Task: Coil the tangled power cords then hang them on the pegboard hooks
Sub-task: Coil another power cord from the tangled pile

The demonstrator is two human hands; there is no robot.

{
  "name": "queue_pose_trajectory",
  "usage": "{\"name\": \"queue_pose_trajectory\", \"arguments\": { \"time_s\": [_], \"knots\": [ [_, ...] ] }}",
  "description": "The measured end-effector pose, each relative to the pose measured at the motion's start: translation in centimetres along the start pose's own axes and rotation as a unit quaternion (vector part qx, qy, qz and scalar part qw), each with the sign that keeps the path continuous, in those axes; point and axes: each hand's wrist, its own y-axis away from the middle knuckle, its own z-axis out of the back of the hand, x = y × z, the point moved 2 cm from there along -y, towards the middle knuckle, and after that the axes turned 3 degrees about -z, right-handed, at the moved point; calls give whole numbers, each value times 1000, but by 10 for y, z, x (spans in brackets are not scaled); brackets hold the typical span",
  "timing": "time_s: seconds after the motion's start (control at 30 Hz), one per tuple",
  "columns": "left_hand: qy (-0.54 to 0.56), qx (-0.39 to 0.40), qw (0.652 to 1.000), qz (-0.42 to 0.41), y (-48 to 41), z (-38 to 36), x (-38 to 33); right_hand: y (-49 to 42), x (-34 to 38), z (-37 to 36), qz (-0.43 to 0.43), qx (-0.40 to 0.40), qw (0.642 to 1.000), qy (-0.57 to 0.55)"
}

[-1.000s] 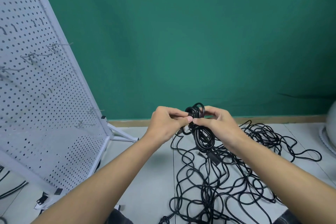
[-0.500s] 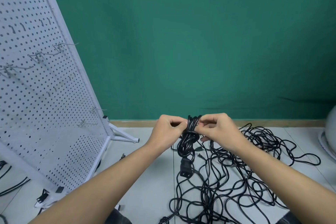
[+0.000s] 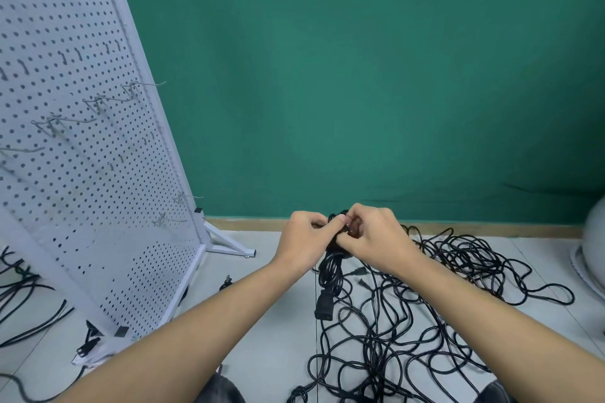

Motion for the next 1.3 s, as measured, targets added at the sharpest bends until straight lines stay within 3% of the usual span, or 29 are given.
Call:
{"name": "queue_pose_trajectory", "arguments": {
  "time_s": [0.17, 0.4, 0.53, 0.77, 0.97, 1.1, 1.2, 1.3],
  "knots": [
    [23, 12, 1000, 18, -3, 8, 8, 3, 10, 2, 12, 9, 1000, 23],
    [155, 31, 987, 42, -5, 11, 19, 6, 12, -3, 34, -6, 997, 63],
    [115, 6, 993, 23, -8, 15, 20, 1, 11, -7, 44, 12, 996, 75],
    [103, 12, 995, -11, -13, 18, 14, -19, 2, -11, 110, -25, 993, 46],
    [71, 14, 997, 26, -29, 21, 33, -34, -9, -26, 124, 5, 991, 52],
    [98, -6, 992, 78, -39, 20, 50, -36, -12, -27, 157, -18, 986, 46],
    [112, 15, 988, 109, -40, 18, 52, -35, -11, -26, 189, -40, 977, 94],
    [114, 4, 990, 86, -43, 18, 47, -32, -4, -28, 246, -65, 955, 154]
  ]
}}
